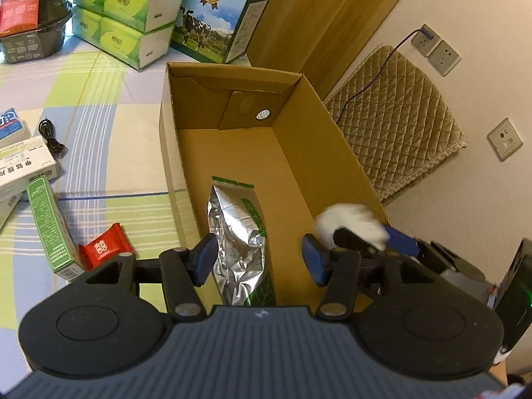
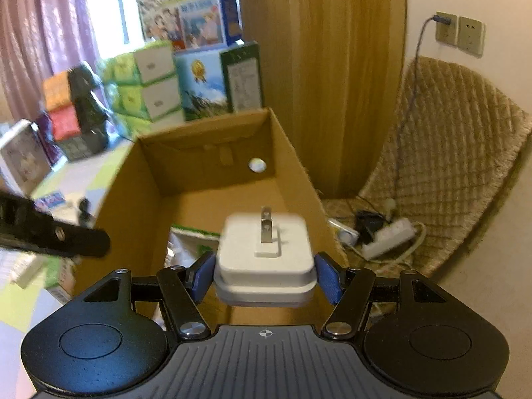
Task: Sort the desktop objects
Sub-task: 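Open both tools to drop the pouch and adapter into the box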
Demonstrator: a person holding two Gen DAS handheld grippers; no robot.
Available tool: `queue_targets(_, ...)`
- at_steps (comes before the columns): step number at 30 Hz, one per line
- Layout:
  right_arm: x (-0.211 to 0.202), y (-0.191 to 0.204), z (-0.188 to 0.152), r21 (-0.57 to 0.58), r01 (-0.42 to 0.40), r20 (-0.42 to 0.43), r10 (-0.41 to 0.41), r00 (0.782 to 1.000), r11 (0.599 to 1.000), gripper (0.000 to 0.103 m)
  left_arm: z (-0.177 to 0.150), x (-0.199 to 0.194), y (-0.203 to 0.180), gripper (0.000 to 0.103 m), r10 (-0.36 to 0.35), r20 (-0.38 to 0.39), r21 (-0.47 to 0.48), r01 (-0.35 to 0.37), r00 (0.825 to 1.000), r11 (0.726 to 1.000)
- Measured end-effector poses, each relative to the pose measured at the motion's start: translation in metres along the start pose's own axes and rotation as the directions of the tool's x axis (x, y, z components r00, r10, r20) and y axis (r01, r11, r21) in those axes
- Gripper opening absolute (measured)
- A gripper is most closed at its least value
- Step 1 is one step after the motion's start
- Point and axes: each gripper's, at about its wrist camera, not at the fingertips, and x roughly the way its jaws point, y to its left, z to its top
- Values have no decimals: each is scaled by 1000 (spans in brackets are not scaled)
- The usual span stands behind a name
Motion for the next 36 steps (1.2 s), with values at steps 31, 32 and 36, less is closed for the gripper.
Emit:
queue_targets(31,-106,55,-45,75,-26,5,26,1000,997,96,-93,-102,36,99,107,101,59,-114,989,992)
queue_targets(32,-108,58,-47,73,-29,3,28,1000,997,98,-95,-105,39,99,112,105,58,-119,988,991)
queue_targets(36,-113,70,-51,64,-42,0,42,999,997,101,-104,-116,48,101,128,118,52,-135,985,990)
